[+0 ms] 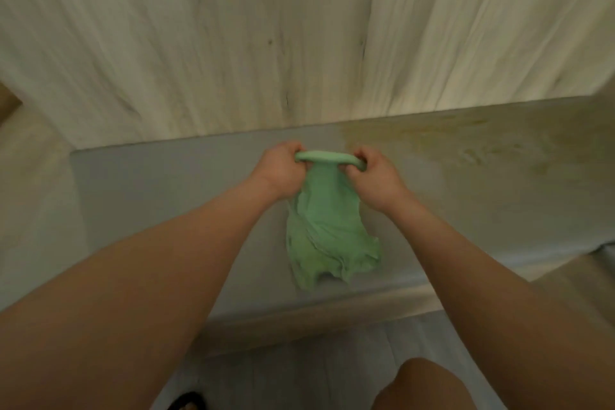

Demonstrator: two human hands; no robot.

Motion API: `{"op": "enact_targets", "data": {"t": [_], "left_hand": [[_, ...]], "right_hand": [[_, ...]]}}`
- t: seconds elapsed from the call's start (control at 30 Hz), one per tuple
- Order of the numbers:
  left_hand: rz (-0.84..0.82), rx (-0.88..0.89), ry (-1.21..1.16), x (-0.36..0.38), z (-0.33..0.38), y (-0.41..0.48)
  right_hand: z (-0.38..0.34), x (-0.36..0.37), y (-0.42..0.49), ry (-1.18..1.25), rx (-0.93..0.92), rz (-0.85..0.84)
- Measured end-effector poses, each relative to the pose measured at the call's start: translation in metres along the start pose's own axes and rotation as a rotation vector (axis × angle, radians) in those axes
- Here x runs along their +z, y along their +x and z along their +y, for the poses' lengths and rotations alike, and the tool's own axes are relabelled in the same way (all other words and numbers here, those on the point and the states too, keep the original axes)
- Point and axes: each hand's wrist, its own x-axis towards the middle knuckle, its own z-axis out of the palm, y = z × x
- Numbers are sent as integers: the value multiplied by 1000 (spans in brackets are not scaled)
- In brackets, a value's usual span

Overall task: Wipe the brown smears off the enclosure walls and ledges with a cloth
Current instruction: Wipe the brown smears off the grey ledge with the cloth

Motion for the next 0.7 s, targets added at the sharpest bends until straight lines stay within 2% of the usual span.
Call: {"op": "enact_targets", "data": {"t": [0.17,0.27,0.33,0.4,0.5,0.57,0.63,0.7], "left_hand": [[275,93,-153,-50,43,7],[277,193,-97,-61,48,-2],[140,226,-6,-52,34,-16],[-122,238,121,-34,12,-33],[-545,275,412,-1,-15,-58],[-737,219,433,14,-22,-68],[-838,114,301,15,-20,-72],[-877,-1,136,7,-16,-73]], "right_hand": [[-51,-26,18,293,-189,153],[-55,-33,10,252,-315,126],[-36,-31,-3,114,-333,47],[-9,-28,-21,-62,-380,-94],[21,-25,-59,-354,-356,-486],[26,-27,-74,-463,-266,-674],[20,-27,-76,-448,-198,-696],[10,-20,-63,-408,-177,-550]]}}
